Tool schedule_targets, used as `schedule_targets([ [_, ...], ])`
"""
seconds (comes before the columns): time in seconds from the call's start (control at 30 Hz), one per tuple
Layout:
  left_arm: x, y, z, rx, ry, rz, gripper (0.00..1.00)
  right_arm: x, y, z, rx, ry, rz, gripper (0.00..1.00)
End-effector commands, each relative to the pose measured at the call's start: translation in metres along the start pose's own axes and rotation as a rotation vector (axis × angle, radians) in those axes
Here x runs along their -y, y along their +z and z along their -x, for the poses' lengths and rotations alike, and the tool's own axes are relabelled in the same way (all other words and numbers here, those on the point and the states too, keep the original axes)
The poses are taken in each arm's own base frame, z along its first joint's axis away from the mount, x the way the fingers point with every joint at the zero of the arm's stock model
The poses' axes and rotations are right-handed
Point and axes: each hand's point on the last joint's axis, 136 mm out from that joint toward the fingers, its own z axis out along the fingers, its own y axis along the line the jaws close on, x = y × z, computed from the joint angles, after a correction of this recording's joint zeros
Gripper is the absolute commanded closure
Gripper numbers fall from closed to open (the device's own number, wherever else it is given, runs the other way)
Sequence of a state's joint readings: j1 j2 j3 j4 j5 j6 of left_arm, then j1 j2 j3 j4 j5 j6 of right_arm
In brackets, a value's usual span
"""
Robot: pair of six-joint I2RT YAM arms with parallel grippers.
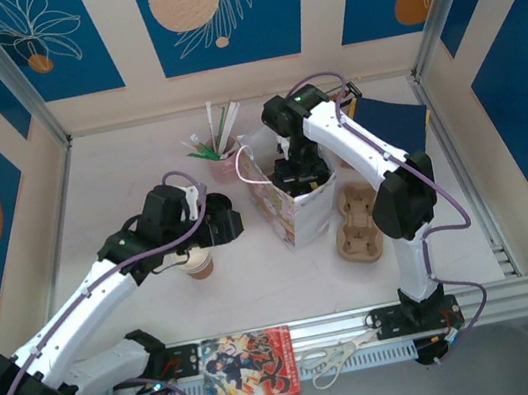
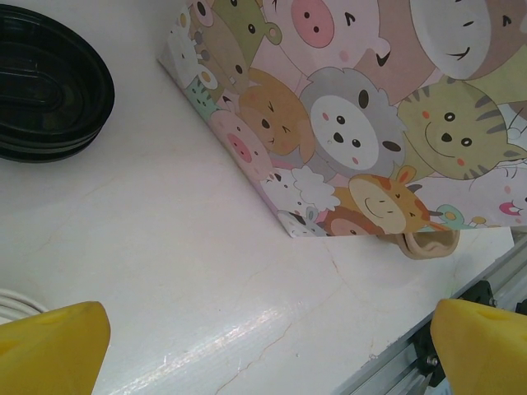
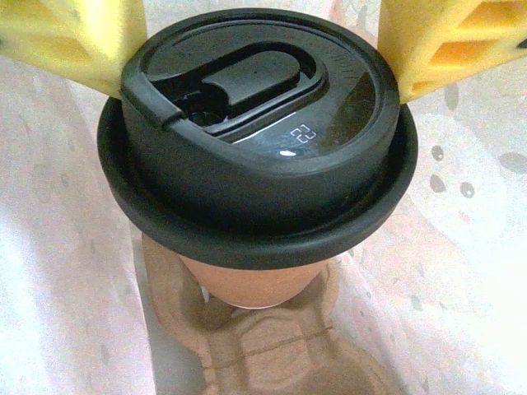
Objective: Pack the takeout coffee
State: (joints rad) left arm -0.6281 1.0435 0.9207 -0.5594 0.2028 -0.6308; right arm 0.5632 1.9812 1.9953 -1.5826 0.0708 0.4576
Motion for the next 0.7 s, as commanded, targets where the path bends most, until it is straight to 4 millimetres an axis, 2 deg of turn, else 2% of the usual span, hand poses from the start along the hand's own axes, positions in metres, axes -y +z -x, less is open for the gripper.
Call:
schedule_targets([
  [0.0,0.0027,0.0005,0.0045,0.013,-0.005,-0.022,0.0,-0.0042,-0.0196,-0.0109,0.027,0.0,0.029,0.36],
  [0.67,0.0021,0.0016,0.0039,0.011,-0.009,-0.023,0.0,-0.0038,-0.0218,-0.0137,0.025,0.004,0.033,0.36],
])
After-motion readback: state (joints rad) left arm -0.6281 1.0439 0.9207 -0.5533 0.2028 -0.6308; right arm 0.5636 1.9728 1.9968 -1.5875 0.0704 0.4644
